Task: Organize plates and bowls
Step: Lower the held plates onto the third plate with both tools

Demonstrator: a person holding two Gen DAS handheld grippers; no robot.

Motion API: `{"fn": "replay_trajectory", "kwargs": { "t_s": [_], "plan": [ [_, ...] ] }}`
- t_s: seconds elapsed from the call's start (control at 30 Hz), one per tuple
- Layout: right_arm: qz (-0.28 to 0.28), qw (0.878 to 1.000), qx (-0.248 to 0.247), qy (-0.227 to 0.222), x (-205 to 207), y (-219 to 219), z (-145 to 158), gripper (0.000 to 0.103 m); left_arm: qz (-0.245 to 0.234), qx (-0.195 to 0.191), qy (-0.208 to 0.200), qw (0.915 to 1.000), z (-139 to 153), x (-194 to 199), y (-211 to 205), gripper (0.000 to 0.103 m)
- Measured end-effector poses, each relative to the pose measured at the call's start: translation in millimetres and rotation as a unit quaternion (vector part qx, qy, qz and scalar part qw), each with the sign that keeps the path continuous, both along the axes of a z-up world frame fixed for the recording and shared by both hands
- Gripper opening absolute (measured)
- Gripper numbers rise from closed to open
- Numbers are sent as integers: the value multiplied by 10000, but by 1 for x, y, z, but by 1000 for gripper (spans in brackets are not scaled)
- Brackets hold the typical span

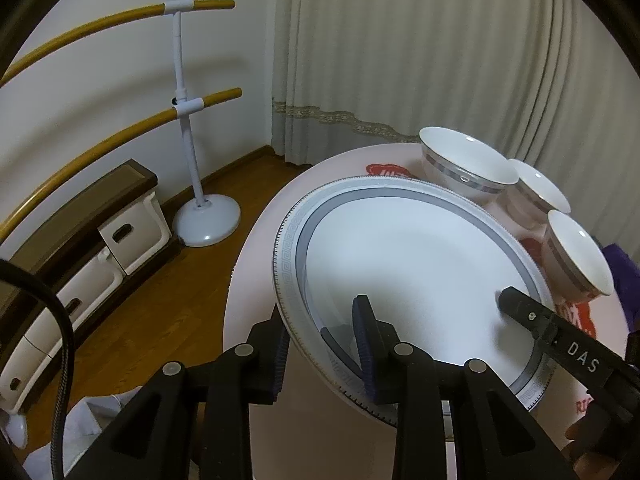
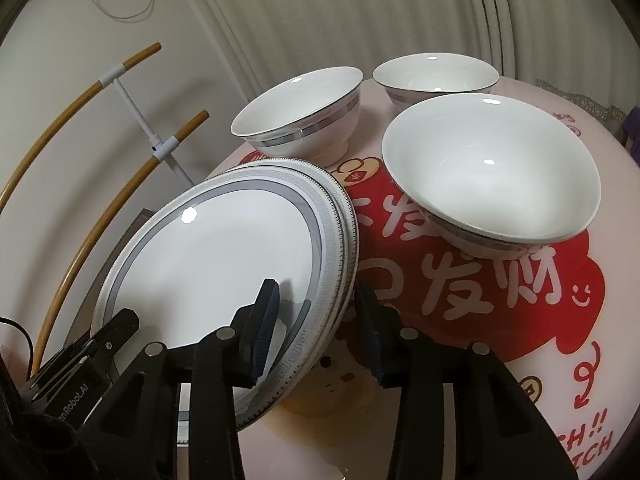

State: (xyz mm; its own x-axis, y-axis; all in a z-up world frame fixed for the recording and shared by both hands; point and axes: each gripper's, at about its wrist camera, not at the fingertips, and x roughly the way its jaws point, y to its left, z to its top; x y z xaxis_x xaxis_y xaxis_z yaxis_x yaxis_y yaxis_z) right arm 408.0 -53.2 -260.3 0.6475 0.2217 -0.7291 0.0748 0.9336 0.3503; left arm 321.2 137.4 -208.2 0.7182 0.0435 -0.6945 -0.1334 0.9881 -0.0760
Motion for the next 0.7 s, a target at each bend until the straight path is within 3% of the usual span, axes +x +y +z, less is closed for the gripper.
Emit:
{"fn": "replay_trajectory", "kwargs": {
  "t_s": [0.33,0.7],
  "plan": [
    [-1,10000,55,1,2,-2,-3,45,54,223,-39,9997,-9,11,-9,28],
    [6,10000,81,15,2,-3,-4,46,53,112,-53,9999,-14,16,-5,27]
  ]
}}
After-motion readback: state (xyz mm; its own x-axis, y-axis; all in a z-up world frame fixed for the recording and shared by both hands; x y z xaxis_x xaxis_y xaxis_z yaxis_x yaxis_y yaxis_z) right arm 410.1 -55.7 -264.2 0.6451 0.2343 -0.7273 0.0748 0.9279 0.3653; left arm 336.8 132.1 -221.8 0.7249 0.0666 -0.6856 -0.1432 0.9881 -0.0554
